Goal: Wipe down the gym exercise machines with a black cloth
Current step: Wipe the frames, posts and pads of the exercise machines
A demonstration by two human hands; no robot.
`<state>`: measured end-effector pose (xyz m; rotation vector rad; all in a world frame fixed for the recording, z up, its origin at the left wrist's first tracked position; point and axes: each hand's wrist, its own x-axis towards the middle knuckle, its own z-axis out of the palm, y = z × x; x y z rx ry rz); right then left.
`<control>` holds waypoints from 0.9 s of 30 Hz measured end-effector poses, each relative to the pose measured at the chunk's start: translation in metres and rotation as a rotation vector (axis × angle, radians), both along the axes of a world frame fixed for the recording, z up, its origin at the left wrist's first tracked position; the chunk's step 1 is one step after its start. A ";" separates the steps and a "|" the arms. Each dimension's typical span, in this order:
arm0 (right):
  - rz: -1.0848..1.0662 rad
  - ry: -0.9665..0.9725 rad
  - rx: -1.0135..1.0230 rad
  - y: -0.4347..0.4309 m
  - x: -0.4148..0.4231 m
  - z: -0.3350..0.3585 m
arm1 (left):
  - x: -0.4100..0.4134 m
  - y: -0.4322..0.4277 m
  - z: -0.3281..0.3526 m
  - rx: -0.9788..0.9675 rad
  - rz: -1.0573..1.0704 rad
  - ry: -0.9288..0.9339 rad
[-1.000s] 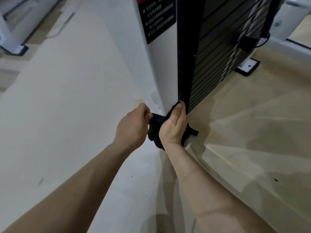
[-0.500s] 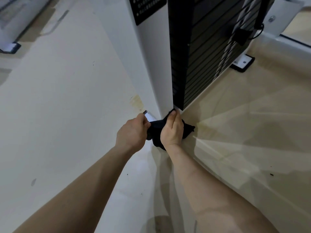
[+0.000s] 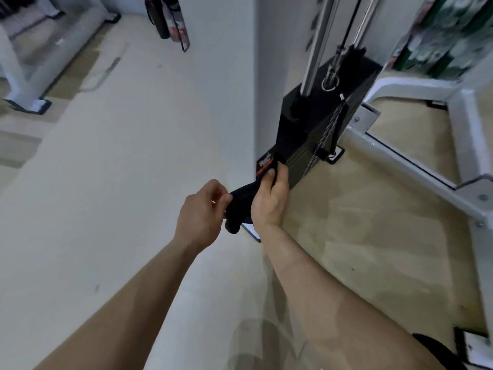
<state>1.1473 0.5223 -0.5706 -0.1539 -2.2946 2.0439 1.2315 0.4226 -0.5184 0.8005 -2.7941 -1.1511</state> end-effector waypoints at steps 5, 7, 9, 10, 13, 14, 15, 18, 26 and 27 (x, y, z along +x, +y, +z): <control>-0.006 -0.015 0.158 0.022 0.012 0.109 | 0.014 0.014 0.116 -0.001 -0.012 0.010; -0.012 -0.007 0.200 0.031 0.023 0.150 | 0.022 0.018 0.159 0.014 -0.008 0.038; -0.008 0.014 0.278 0.043 0.037 0.195 | 0.032 0.022 0.203 0.052 0.007 0.046; -0.005 0.028 0.306 0.049 0.044 0.220 | 0.037 0.024 0.225 0.068 0.016 0.040; -0.017 0.103 0.388 0.068 0.063 0.301 | 0.050 0.031 0.297 0.097 0.023 0.037; -0.026 0.137 0.427 0.073 0.068 0.328 | 0.053 0.033 0.322 0.102 0.010 0.051; -0.031 0.169 0.461 0.078 0.071 0.356 | 0.056 0.035 0.347 0.110 -0.004 0.067; -0.025 0.215 0.470 0.088 0.074 0.439 | 0.060 0.043 0.420 0.151 -0.047 0.112; 0.039 0.283 0.465 0.103 0.067 0.642 | 0.052 0.061 0.593 0.229 -0.188 0.267; 0.043 0.309 0.463 0.107 0.064 0.663 | 0.049 0.063 0.612 0.231 -0.211 0.290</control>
